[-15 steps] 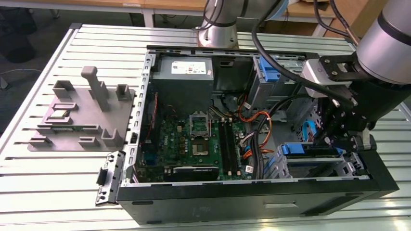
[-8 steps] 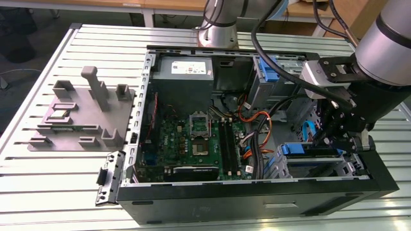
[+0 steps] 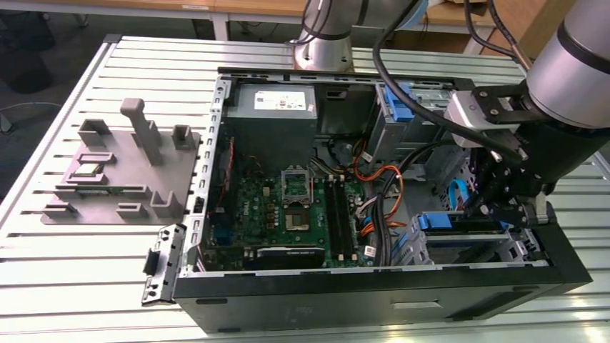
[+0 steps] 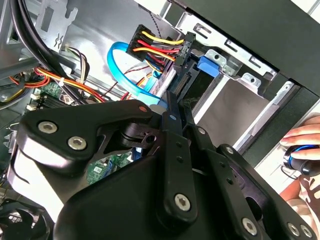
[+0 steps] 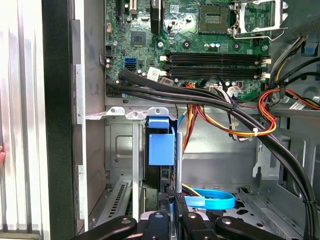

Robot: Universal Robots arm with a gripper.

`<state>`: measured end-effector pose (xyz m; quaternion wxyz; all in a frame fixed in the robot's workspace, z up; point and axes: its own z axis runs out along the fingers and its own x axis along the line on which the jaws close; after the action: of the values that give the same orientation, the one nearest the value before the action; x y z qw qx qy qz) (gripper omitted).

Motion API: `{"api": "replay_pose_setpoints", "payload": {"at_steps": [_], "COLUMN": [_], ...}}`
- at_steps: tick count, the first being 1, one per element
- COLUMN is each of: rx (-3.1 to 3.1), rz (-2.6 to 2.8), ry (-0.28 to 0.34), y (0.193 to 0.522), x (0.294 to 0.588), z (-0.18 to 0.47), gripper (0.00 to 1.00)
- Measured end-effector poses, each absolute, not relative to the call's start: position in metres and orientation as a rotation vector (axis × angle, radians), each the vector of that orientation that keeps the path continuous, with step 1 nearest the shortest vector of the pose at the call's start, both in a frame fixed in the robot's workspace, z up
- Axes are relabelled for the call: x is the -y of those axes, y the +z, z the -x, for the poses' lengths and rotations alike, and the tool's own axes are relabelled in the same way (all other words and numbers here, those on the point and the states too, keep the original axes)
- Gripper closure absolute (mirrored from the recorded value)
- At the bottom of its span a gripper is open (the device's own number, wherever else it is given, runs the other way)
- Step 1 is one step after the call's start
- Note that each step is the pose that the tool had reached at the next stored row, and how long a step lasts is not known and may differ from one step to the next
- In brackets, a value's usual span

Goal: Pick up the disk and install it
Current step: 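Insert the first disk wire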

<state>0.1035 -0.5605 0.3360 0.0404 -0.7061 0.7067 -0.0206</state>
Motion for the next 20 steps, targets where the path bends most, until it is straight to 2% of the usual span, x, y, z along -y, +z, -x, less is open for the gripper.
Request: {"api": "replay_pose_setpoints", "payload": {"at_steps": [20], "rx": [-2.165], "rz": [2.163], "ry": [-0.063], "y": [0.3309], "x": [0.5605], "z": [-0.1035], "gripper": [0.84]}}
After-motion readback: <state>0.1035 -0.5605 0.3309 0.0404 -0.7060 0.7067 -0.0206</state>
